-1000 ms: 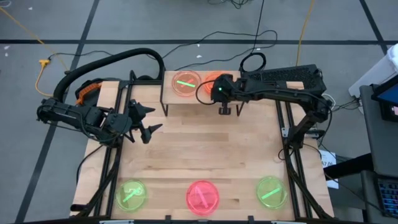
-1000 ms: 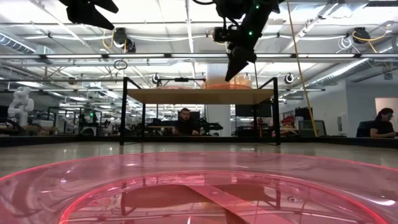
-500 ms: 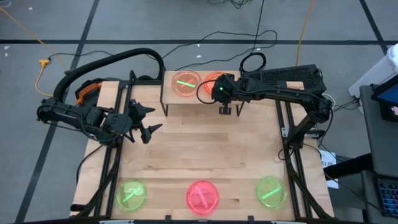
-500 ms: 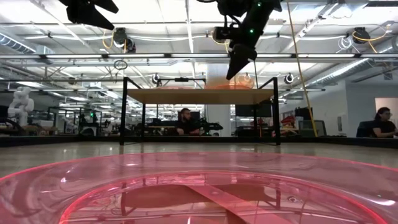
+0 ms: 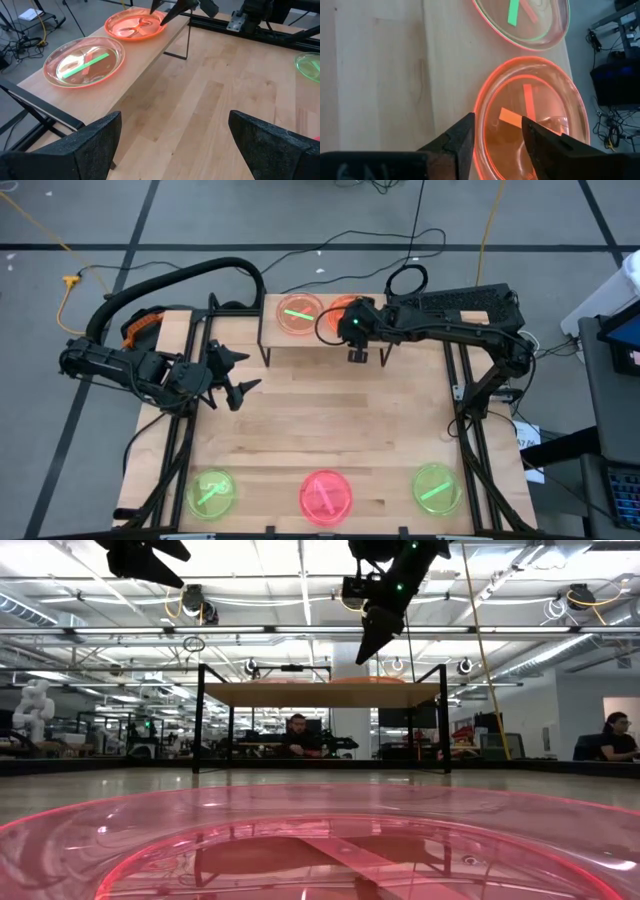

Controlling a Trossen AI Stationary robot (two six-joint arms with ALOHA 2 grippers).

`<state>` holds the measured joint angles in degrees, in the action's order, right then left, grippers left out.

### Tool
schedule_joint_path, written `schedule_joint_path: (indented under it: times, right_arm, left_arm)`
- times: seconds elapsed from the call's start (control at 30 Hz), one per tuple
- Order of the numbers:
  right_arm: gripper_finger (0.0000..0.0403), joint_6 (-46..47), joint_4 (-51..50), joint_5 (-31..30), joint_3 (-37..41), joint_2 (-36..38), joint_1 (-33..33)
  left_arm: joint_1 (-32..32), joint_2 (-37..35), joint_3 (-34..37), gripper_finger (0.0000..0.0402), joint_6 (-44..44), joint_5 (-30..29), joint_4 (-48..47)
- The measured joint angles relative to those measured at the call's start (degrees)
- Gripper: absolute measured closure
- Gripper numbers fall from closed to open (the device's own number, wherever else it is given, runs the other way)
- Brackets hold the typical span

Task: Place and stack plates onto a shelf
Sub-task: Stack the green plate on top of the green plate on the shelf

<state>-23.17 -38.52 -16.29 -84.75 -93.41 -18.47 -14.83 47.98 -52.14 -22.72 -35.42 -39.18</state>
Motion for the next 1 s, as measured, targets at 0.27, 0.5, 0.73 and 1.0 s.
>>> schedule_joint_path:
  times: [0.27, 0.5, 0.73, 1.0]
  right_arm:
    - [0.0255, 0.0, 2.6, 0.1, 0.0, 3.5, 3.9]
    - [0.0254, 4.1, 4.1, 0.1, 0.0, 10.4, 8.3]
    - [0.0254, 9.8, 7.6, 3.5, 6.2, 17.8, 12.2]
    - [0.0255, 13.8, 23.8, 4.6, 25.1, 28.6, 16.8]
  left_arm:
    - [0.0, 0.0, 0.0, 0.003, 0.0, 0.0, 0.0]
    - [0.0, 0.0, 0.0, 0.003, 0.0, 0.0, 0.0]
    - [0.0, 0.0, 0.0, 0.003, 0.0, 0.0, 0.0]
    - [0.0, 0.0, 0.0, 0.003, 0.0, 0.0, 0.0]
